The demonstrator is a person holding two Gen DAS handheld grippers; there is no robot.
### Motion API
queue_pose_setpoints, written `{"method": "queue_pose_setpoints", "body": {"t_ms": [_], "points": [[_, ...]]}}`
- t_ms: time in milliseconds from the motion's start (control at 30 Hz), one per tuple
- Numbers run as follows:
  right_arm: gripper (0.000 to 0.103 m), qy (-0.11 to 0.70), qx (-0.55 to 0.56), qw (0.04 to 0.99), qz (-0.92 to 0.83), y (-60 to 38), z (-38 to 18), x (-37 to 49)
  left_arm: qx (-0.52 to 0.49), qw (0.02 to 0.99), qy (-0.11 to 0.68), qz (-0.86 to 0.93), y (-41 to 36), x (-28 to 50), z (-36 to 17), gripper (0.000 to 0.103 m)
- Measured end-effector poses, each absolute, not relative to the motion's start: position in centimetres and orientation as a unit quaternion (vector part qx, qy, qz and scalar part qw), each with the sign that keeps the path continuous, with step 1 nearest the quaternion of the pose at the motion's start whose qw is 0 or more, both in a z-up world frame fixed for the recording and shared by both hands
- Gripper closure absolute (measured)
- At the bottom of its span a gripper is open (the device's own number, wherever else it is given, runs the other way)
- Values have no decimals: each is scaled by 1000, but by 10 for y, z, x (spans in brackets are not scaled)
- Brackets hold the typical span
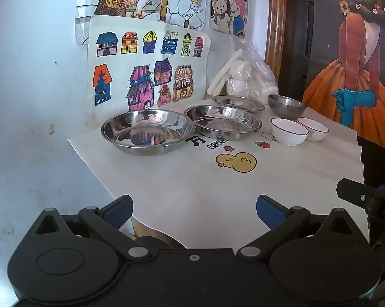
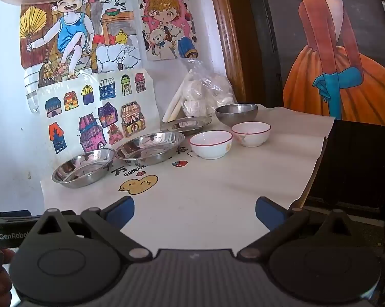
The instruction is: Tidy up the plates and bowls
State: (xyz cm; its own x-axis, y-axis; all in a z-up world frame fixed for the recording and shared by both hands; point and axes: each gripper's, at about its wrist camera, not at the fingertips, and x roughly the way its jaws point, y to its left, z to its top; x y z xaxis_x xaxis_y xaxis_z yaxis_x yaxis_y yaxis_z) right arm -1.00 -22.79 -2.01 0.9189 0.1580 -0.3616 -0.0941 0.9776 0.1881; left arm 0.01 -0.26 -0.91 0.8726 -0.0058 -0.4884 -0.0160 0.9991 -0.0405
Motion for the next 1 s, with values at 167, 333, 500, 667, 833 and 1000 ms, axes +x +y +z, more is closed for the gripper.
{"method": "queue_pose_setpoints", "body": {"t_ms": [167, 333, 500, 667, 833, 1000], "points": [[0, 190, 84, 976, 65, -227, -21, -10, -25, 967, 254, 1, -1, -1, -2, 1], [0, 190, 84, 976, 66, -229, -20, -12, -25, 967, 254, 2, -2, -2, -1, 1], [0, 190, 85, 976, 66, -227, -22, -10, -25, 967, 255, 1, -1, -1, -1, 1], [0, 190, 86, 976, 66, -228, -21, -11, -25, 967, 255, 1, -1, -1, -1, 1], [0, 190, 86, 976, 66, -228, -21, -12, -25, 967, 255, 1, -1, -1, -1, 1], [0, 190, 86, 976, 66, -228, -21, -11, -25, 967, 255, 1, -1, -2, -1, 1]]}}
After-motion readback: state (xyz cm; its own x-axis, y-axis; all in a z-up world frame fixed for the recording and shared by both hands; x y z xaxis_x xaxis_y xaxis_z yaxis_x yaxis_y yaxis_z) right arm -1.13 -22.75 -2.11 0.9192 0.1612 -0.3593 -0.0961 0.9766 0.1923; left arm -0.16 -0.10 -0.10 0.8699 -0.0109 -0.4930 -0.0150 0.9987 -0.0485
